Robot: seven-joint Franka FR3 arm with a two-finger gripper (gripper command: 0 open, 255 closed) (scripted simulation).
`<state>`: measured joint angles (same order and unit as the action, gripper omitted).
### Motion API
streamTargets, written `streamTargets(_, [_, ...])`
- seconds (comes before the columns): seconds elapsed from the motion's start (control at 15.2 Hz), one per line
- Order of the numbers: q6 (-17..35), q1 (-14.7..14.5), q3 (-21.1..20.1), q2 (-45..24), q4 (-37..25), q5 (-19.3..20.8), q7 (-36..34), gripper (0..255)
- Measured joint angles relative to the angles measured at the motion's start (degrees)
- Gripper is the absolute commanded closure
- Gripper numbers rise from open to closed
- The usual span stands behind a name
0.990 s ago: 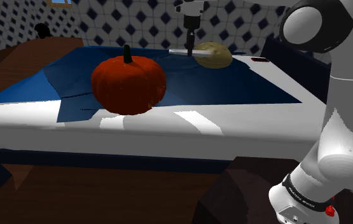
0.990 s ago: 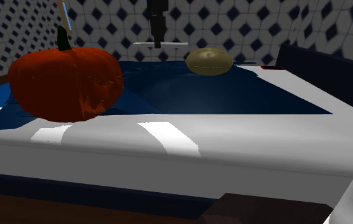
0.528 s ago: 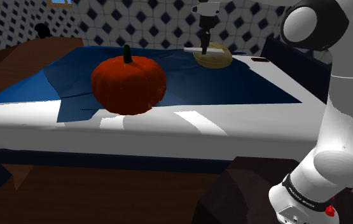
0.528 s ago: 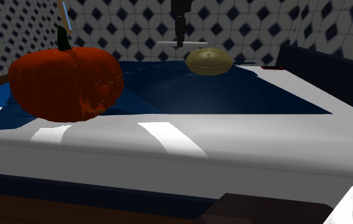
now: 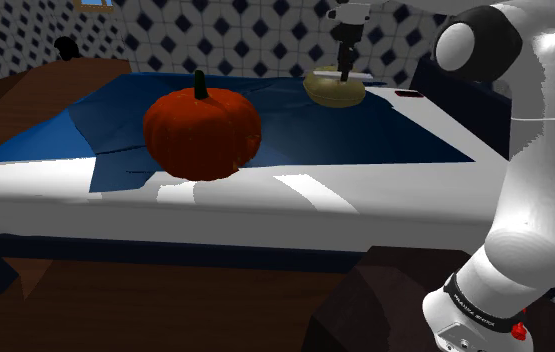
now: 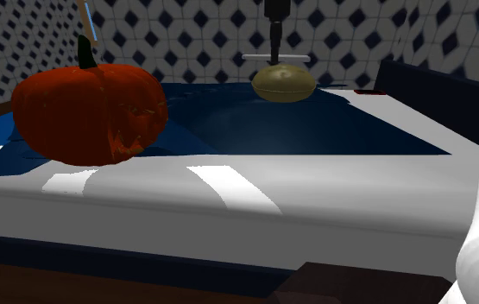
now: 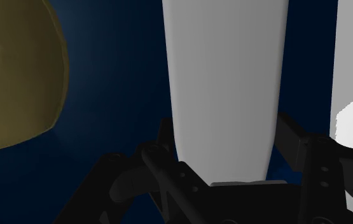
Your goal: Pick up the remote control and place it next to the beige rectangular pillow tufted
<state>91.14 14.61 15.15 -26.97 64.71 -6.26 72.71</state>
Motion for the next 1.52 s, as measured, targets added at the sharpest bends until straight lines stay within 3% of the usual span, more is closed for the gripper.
streamTargets(0.33, [-4.57,6.46,0.82,-7.07,-11.52,-2.09,5.59,255])
streamTargets(0.46, [-4.89,8.06,1.01,-8.28,-13.02,-2.47,7.09,255])
streamTargets(1.52, [9.18,6.12,1.18,-4.95,4.53,-1.91,7.94,255])
